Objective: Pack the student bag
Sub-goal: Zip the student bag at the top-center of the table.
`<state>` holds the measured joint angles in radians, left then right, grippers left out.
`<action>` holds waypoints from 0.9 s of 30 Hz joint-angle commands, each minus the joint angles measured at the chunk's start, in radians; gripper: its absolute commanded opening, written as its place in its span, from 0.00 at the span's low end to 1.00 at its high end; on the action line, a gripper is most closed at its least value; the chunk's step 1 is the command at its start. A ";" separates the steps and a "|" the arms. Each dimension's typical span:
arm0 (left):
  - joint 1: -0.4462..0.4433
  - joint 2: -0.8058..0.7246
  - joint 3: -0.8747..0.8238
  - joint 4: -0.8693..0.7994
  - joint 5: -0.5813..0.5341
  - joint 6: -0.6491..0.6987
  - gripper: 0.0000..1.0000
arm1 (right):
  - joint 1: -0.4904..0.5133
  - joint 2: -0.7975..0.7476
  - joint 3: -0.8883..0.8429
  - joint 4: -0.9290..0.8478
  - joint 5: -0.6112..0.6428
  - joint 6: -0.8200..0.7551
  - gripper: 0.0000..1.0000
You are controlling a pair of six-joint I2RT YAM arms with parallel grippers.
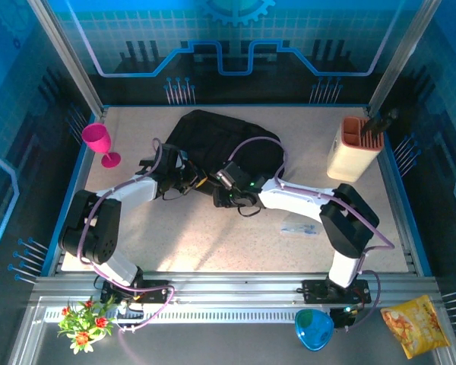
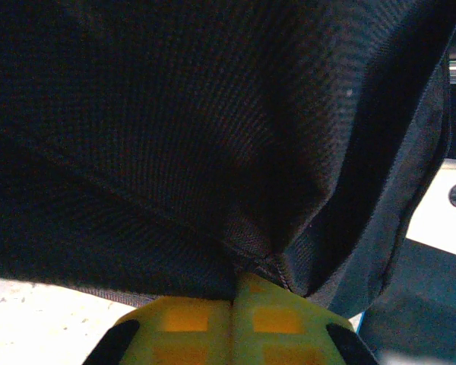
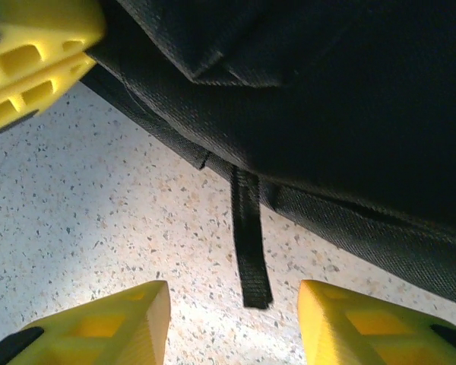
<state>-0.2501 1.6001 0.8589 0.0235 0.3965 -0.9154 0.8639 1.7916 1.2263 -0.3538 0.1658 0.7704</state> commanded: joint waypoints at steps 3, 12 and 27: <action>-0.012 -0.032 0.026 -0.006 0.021 0.008 0.00 | 0.005 0.057 0.062 -0.030 0.056 0.018 0.44; -0.013 -0.036 0.032 -0.011 0.021 0.007 0.00 | -0.005 0.118 0.135 -0.083 0.127 0.017 0.32; -0.009 -0.049 0.064 -0.084 -0.050 0.052 0.00 | -0.034 -0.061 -0.083 -0.090 0.247 0.058 0.00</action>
<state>-0.2581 1.5883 0.8776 -0.0292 0.3809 -0.9070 0.8574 1.8263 1.2182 -0.3908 0.3279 0.7940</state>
